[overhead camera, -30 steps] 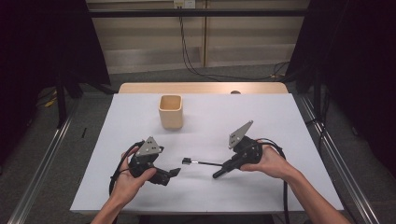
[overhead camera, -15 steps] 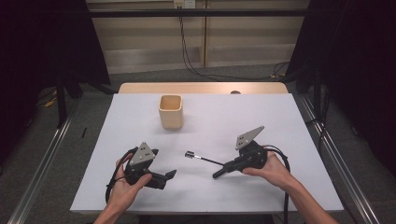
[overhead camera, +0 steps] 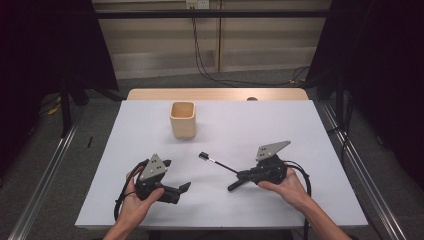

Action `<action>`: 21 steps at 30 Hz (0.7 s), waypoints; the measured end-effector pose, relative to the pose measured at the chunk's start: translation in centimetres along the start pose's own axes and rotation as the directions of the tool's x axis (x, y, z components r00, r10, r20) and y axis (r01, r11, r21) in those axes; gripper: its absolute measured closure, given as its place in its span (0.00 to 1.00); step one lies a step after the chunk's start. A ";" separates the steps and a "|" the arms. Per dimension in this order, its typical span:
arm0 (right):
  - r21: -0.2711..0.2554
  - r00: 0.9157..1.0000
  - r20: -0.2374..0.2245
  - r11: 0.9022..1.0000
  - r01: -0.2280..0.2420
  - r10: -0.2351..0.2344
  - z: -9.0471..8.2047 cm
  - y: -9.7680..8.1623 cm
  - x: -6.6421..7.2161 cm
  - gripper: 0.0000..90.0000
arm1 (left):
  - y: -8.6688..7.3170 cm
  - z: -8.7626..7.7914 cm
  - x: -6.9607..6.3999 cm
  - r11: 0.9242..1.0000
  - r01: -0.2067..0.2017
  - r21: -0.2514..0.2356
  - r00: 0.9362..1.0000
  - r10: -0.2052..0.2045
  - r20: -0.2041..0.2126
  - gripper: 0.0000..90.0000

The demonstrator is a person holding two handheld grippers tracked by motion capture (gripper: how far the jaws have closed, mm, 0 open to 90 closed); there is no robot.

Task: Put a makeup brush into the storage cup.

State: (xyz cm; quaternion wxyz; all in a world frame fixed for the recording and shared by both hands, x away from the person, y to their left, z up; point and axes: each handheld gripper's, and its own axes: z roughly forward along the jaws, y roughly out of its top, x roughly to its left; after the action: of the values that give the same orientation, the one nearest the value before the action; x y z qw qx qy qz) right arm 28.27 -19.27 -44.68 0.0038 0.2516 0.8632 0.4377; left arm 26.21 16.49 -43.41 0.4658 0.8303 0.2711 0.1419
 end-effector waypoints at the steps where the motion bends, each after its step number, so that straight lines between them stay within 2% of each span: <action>1: -0.010 1.000 0.000 1.000 -0.001 0.001 0.0 -0.1 0.1 0.96 | 0.0 0.0 0.0 1.000 0.001 -0.001 1.000 -0.001 0.001 0.05; 4: -0.048 1.000 0.001 0.999 -0.009 0.009 -0.1 -0.4 0.1 0.96 | 0.1 0.2 -0.1 1.000 0.001 -0.006 1.000 -0.001 0.005 0.05; 9: -0.094 1.000 0.000 0.996 0.006 -0.006 -0.3 -0.6 0.3 0.96 | 0.0 0.2 -0.1 1.000 0.013 -0.019 1.000 -0.013 0.013 0.05; 15: -0.162 1.000 0.012 0.987 0.018 -0.017 -0.6 -0.6 0.4 0.96 | 0.1 0.3 -0.1 0.999 0.025 -0.039 1.000 -0.025 0.016 0.06; 21: -0.198 0.999 0.009 0.980 0.033 -0.032 -0.5 -0.6 0.7 0.96 | 0.3 0.3 -0.2 0.997 0.028 -0.075 1.000 -0.027 0.015 0.06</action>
State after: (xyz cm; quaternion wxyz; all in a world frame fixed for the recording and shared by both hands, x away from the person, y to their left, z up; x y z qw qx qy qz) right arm 27.30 -19.65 -44.67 0.0384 0.2370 0.8194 0.5205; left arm 26.29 16.02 -43.33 0.5003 0.8094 0.2738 0.1399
